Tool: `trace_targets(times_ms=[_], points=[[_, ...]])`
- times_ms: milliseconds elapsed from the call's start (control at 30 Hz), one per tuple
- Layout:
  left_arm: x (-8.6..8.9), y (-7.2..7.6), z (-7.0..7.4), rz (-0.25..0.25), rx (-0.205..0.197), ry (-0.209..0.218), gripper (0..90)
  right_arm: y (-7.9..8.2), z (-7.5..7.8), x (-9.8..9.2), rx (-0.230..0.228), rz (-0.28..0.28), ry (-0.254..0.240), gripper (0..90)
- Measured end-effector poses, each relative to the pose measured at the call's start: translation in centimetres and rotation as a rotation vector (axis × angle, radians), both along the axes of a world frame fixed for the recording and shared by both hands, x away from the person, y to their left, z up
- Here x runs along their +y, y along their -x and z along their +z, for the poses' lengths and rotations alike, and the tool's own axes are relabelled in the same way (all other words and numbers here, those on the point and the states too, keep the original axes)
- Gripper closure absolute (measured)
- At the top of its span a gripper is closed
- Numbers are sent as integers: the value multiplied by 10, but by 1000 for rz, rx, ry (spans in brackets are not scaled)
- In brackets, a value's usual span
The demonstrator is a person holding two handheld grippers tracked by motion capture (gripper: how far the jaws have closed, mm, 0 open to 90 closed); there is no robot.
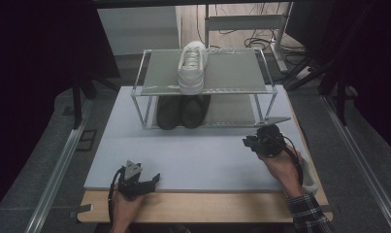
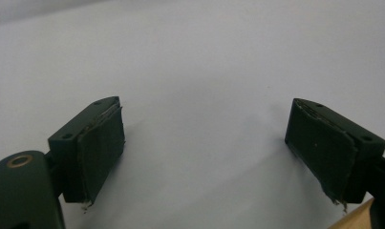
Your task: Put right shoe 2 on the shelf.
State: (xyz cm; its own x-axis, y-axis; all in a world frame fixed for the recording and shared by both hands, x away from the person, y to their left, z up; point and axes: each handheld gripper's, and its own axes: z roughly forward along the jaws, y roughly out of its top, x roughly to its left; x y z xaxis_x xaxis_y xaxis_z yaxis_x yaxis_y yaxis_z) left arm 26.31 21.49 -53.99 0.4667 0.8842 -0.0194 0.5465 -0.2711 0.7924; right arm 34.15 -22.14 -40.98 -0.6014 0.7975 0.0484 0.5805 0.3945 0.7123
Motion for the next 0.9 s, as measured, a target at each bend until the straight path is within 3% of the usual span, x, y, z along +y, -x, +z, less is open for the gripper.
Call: trace_targets(times_ms=[100, 567, 900], points=[[0, 0, 0, 0, 1, 1, 128, 1, 2, -12, 9, -28, -2, 890], [0, 0, 0, 0, 2, 0, 128, 5, 5, -70, 10, -173, 29, 892], [0, 0, 0, 0, 2, 1, 128, 8, 1, -110, 17, -260, 24, 892]])
